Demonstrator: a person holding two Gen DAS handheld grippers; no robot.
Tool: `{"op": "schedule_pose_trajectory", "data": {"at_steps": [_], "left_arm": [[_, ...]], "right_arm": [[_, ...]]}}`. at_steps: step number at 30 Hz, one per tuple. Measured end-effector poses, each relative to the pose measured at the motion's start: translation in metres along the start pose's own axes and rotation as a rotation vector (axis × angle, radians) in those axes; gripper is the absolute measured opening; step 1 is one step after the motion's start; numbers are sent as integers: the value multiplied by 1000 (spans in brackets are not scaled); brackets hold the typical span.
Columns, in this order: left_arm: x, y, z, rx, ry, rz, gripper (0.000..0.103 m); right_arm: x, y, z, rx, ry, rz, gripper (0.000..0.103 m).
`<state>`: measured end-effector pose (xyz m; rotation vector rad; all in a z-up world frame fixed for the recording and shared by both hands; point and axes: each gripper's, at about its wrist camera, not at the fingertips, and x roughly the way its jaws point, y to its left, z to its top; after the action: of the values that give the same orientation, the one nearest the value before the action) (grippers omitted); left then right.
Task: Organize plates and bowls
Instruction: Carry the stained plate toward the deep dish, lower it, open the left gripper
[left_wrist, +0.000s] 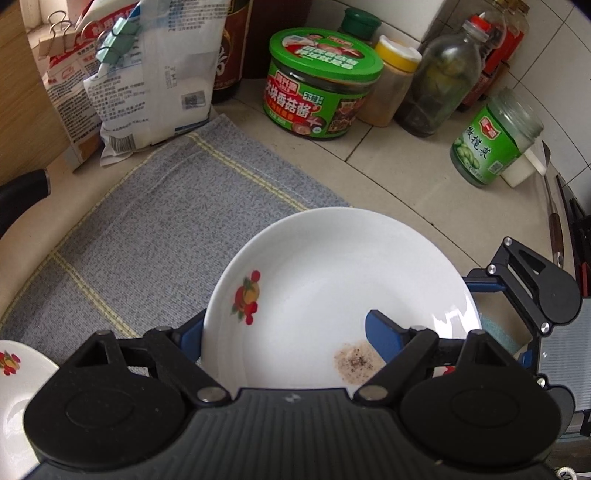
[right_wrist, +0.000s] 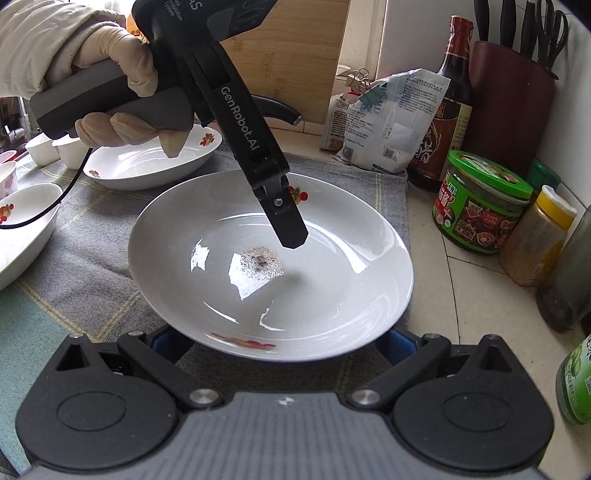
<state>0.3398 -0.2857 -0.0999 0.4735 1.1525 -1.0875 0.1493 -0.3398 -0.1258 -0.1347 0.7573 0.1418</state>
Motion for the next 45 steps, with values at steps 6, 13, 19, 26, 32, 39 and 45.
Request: {"op": "schedule_pose_trajectory", "data": {"at_steps": [6, 13, 19, 26, 32, 39, 45], "left_arm": [[3, 1, 3, 1, -4, 3, 87], [4, 2, 2, 5, -2, 4, 87], [4, 2, 1, 8, -4, 6, 87], [-1, 1, -2, 14, -37, 44, 90], [-25, -3, -12, 13, -116, 119, 93], [-78, -33, -39, 20, -249, 224, 94], [-126, -67, -70, 48, -359, 344, 100]], "right_arm": [[2, -1, 0, -5, -4, -10, 103], [3, 2, 0, -28, 3, -20, 103], [2, 2, 0, -28, 4, -20, 103], [0, 5, -2, -31, 6, -24, 103], [-12, 7, -8, 11, 7, -89, 103], [-40, 13, -18, 137, 2, -180, 103], [-62, 20, -19, 235, -45, -230, 103]]}}
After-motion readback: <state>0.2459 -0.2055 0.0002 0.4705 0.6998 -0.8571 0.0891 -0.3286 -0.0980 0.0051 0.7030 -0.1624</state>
